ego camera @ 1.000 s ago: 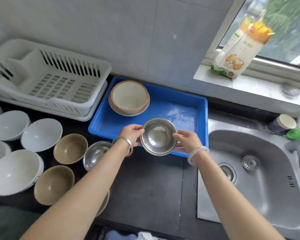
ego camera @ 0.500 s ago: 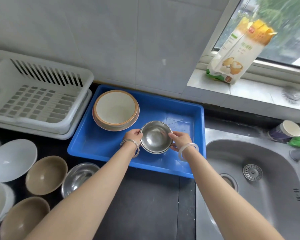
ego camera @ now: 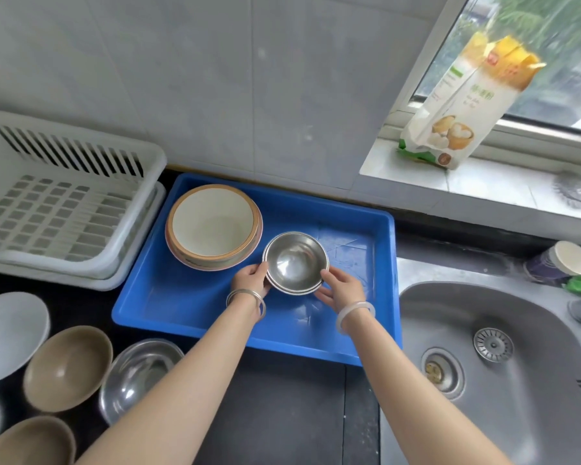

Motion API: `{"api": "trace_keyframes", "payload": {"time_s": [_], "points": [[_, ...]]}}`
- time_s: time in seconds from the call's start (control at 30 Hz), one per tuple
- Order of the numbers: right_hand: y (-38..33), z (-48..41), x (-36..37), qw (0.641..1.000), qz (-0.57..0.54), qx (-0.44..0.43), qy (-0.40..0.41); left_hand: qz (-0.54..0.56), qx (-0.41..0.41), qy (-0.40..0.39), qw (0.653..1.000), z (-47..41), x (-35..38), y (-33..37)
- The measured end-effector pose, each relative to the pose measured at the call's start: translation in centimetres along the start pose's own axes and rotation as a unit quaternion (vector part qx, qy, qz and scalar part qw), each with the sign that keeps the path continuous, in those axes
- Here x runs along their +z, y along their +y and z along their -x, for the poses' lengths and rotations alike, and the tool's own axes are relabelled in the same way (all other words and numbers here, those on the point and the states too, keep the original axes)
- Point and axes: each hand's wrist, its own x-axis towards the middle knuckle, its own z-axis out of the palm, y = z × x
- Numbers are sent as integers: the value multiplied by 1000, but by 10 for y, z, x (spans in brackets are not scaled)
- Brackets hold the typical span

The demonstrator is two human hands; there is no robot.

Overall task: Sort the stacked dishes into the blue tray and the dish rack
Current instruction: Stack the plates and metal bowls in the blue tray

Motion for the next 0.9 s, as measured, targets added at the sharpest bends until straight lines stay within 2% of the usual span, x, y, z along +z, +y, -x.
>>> {"api": "trace_keyframes", "payload": {"time_s": [0.27,0.57,0.73,0.9], "points": [[-13,-27,17,999,-21,-35,34,95,-17,-87,992,-3,19,-1],[-16,-47,30,996,0,-73,41,135,0,-54,989,-11,37,4],[-18,-52,35,995,21,-77,58,153,21,-32,988,-15,42,2],[-19,-49,32,998,8,-55,36,157,20,-29,987,-15,41,1]]}}
